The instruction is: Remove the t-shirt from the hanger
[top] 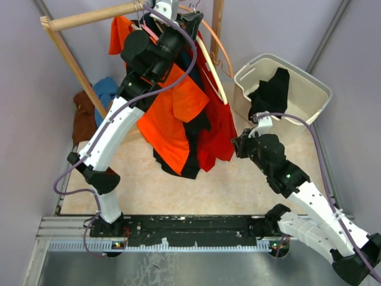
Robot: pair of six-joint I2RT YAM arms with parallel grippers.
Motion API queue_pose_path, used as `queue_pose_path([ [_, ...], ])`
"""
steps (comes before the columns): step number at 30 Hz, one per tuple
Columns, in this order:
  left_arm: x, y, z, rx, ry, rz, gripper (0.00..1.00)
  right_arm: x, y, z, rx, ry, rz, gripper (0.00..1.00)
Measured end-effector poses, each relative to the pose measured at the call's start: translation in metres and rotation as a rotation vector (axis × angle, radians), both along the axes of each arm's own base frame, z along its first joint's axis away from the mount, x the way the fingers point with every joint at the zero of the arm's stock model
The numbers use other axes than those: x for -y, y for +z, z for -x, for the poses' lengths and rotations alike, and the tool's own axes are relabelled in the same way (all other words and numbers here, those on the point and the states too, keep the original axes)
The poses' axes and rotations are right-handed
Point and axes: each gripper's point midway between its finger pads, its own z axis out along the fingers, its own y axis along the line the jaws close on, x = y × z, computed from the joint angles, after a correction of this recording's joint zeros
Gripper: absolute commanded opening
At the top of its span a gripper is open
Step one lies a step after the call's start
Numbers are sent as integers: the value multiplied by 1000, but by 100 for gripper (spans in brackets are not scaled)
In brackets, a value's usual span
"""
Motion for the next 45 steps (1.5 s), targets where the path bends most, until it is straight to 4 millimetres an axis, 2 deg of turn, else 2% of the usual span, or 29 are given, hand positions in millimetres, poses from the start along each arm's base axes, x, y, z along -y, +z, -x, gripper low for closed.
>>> queue_pose_path([
  [5,-3,0,-2,-6,10,6,0,6,-9,5,-9,-19,-8,0],
  [10,-8,9,0,-9,10,43,0,11,-24,10,-40,-34,0,0],
  [19,-3,11,6,-4,-39,47,0,14,-24,12,-38,-40,8,0],
  [20,-1,9,8,-6,-54,42,0,14,-24,11,-40,-39,14,9],
  [21,1,7,9,-8,-69,37,0,14,-24,10,-40,-36,25,23],
  [22,3,6,11,-10,-81,31,0,12,-23,8,-38,-30,35,31],
  [26,4,3,20,-15,-126,14,0,5,-9,2,-14,9,69,42],
  [30,-3,1,33,-25,-147,7,0,-2,19,-5,46,46,83,46],
  [35,-15,5,52,-23,-170,9,0,-10,72,-12,158,83,75,49],
  [41,-21,4,72,-30,-220,6,0,-28,165,-22,355,143,12,49],
  [43,-23,2,77,-38,-227,6,0,-34,192,-26,411,156,-5,49],
  [45,-27,-1,80,-45,-224,8,0,-39,209,-29,453,169,-19,49],
])
